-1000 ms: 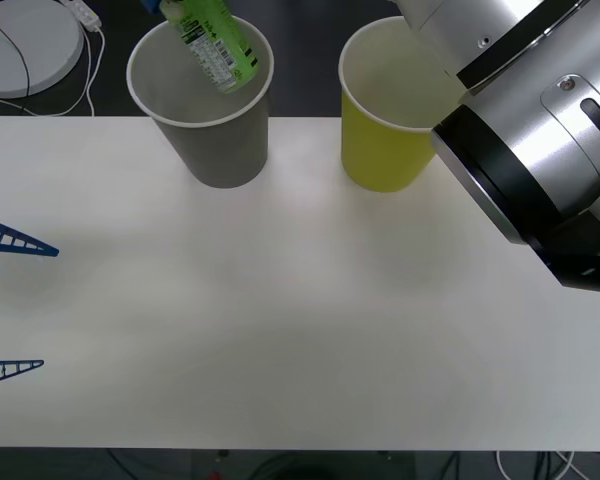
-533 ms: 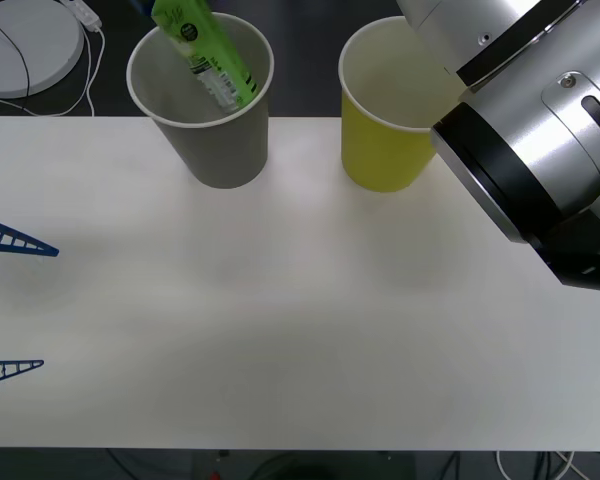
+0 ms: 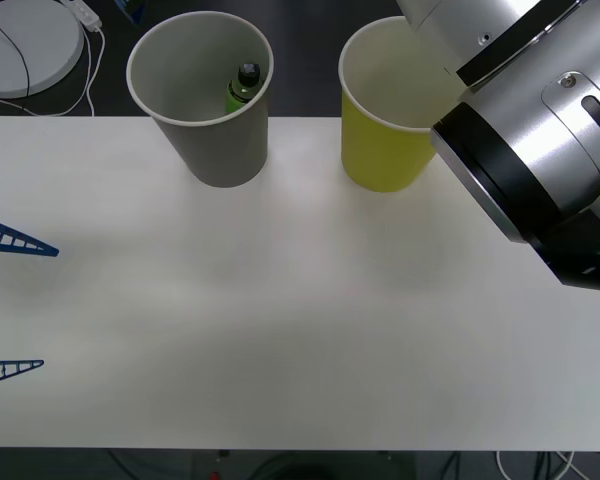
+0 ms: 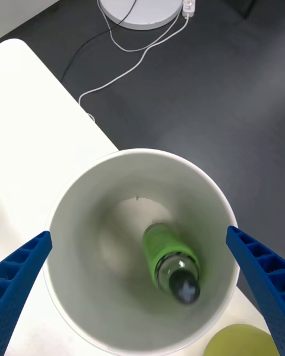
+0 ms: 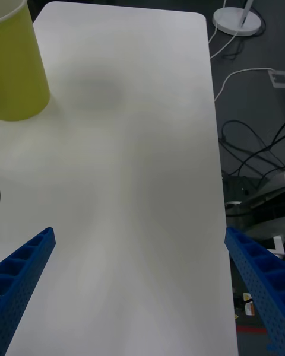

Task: Put the can into the green bin and the plastic bottle into the gray bin

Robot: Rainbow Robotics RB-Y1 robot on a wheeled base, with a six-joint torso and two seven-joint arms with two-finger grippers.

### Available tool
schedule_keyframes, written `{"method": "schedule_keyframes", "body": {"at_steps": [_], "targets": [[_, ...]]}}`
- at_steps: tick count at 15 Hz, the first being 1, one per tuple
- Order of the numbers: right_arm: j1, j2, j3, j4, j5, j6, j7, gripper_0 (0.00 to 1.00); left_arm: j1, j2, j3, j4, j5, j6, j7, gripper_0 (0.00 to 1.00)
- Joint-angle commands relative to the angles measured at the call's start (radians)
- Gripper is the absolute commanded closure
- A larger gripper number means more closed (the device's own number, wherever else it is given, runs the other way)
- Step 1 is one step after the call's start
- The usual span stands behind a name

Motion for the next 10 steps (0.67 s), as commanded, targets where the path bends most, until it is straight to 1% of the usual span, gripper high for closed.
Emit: {"method": "schedule_keyframes", "body": {"at_steps": [1, 5, 7, 10], "targets": [[0.000, 0.000, -0.001, 0.000, -0.008, 0.000, 0.026, 0.00, 0.000, 0.000, 0.000, 0.000, 0.000, 0.000, 0.000, 0.00], [0.002, -0.022, -0.006, 0.000, -0.050, 0.000, 0.080, 0.00, 0.000, 0.000, 0.000, 0.000, 0.000, 0.000, 0.000, 0.00], [0.011, -0.045, -0.006, -0.014, -0.102, -0.006, 0.113, 0.00, 0.000, 0.000, 0.000, 0.000, 0.000, 0.000, 0.000, 0.00], [0.045, -0.077, -0.008, -0.114, -0.114, -0.066, 0.126, 0.00, 0.000, 0.000, 0.000, 0.000, 0.000, 0.000, 0.000, 0.00]]}}
